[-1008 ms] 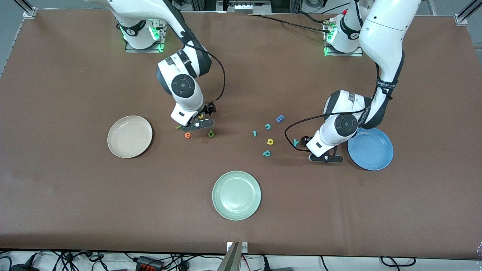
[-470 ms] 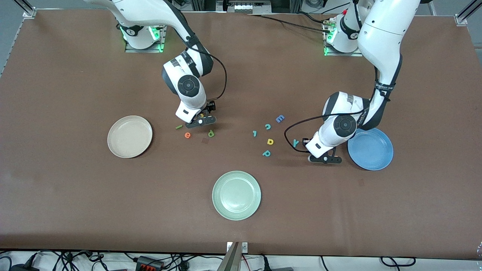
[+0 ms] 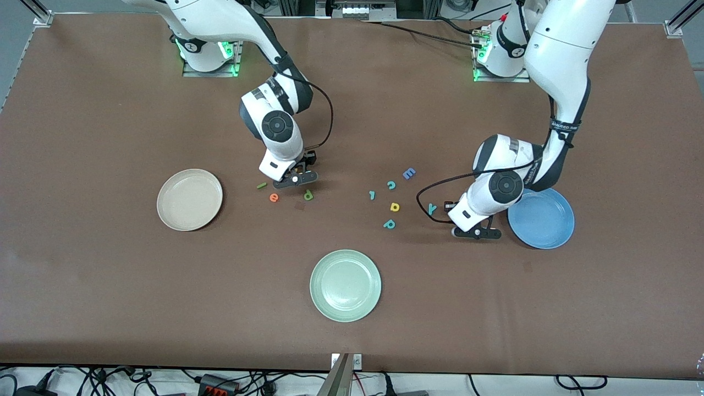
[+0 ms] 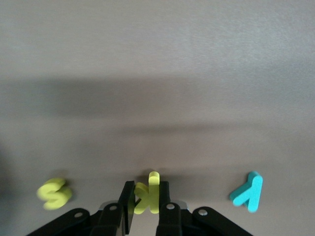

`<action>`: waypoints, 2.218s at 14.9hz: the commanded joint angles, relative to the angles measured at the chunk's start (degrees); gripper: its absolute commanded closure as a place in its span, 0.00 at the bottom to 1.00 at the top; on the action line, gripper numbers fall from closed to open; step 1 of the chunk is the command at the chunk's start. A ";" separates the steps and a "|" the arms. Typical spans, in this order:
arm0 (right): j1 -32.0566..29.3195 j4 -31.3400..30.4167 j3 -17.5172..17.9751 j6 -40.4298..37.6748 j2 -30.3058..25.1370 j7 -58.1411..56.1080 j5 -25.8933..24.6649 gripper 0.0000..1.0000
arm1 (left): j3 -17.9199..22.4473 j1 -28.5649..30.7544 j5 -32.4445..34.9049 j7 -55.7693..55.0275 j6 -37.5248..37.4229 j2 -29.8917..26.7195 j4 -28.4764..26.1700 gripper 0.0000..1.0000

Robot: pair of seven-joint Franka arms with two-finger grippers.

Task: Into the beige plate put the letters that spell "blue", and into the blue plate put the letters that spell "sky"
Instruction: 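Grasp the k with the left gripper while the right gripper grasps the u, then carry the u to the beige plate while the left gripper drops k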

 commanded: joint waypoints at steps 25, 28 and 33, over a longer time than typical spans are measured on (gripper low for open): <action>-32.78 1.87 -1.28 -12.35 -2.65 -19.27 -0.32 0.16 | -7.09 14.83 6.94 -6.88 -12.52 -1.83 2.61 0.00; -31.91 2.05 -1.02 -12.87 -4.57 -17.08 -0.06 0.00 | -7.80 15.00 6.94 -9.55 -6.13 -1.92 -1.42 0.00; -26.20 1.79 0.21 -13.66 -5.82 2.06 0.64 0.00 | -7.89 14.74 6.94 -9.64 -2.15 -2.01 -3.89 0.31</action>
